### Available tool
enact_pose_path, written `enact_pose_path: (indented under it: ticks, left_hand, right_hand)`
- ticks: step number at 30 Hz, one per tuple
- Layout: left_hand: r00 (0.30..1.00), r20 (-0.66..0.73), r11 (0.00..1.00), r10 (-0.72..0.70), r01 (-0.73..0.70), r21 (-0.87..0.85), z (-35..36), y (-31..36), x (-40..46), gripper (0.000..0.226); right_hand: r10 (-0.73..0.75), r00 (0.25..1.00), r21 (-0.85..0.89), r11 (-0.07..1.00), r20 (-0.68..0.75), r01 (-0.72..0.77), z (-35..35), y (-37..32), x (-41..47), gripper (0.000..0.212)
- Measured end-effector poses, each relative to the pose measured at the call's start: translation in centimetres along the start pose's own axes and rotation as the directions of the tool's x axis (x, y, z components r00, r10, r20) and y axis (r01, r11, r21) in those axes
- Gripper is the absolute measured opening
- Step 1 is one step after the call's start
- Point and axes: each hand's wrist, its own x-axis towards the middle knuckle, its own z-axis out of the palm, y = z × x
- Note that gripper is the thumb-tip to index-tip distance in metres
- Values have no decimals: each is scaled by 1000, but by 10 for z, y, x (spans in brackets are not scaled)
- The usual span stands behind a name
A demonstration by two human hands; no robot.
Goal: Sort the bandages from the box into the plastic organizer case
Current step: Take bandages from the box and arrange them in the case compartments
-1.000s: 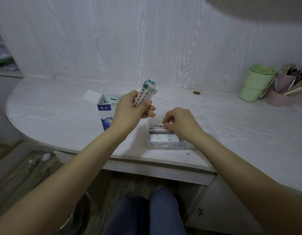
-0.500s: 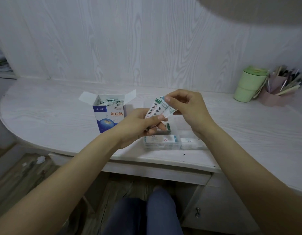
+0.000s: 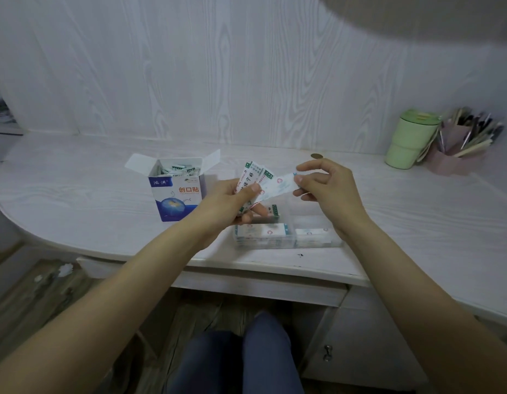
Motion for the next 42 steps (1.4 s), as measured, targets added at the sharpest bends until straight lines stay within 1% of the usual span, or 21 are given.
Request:
enact_pose_path:
  ticks: [2, 5, 7, 10, 13, 16, 19, 23, 27, 31, 36, 42]
  left_hand:
    - [1000, 14, 1000, 8, -8, 4, 4, 0, 0, 18]
    - [998, 53, 1000, 14, -14, -3, 14, 2, 2, 16]
    - [999, 22, 999, 45, -45, 1, 19, 3, 5, 14]
    - [991, -77, 994, 106, -105, 20, 26, 5, 10, 13]
    - [982, -131, 990, 138, -139, 2, 32, 7, 12, 14]
    - [980, -133, 988, 149, -152, -15, 39, 8, 12, 14]
    - [981, -120, 987, 154, -158, -25, 45, 7, 12, 15]
    - [981, -112, 987, 160, -162, -4, 47, 6, 13, 15]
    - [982, -106, 988, 157, -156, 12, 48, 5, 13, 16]
    - [983, -101, 988, 155, -155, 10, 50, 5, 14, 16]
    - [983, -93, 988, 155, -154, 17, 51, 4, 15, 16]
    - [984, -93, 989, 149, -149, 11, 48, 5, 13, 16]
  right_hand:
    - [7, 1000, -2, 1000, 31, -7, -7, 1, -3, 18]
    - [-2, 999, -6, 1000, 34, 2, -18, 2, -7, 9]
    - [5, 1000, -23, 1000, -23, -5, -29, 6, -6, 8]
    - [67, 995, -63, 995, -78, -72, -54, 15, -6, 5]
    - [150, 988, -163, 974, -42, -155, -73, 28, -9, 5]
    - [211, 977, -282, 936, -33, -212, -76, 37, -12, 4]
    - [185, 982, -412, 893, -26, -179, -72, 36, -11, 6]
    - [129, 988, -644, 764, 90, -41, -63, 30, -7, 5]
    - [119, 985, -791, 611, 121, 24, -57, 26, -4, 10]
    - [172, 975, -873, 486, 144, 43, -52, 23, -3, 19]
    - [178, 967, -926, 362, 185, 110, -46, 21, -3, 12]
    - [187, 959, -964, 203, 212, 174, -41, 12, -5, 18]
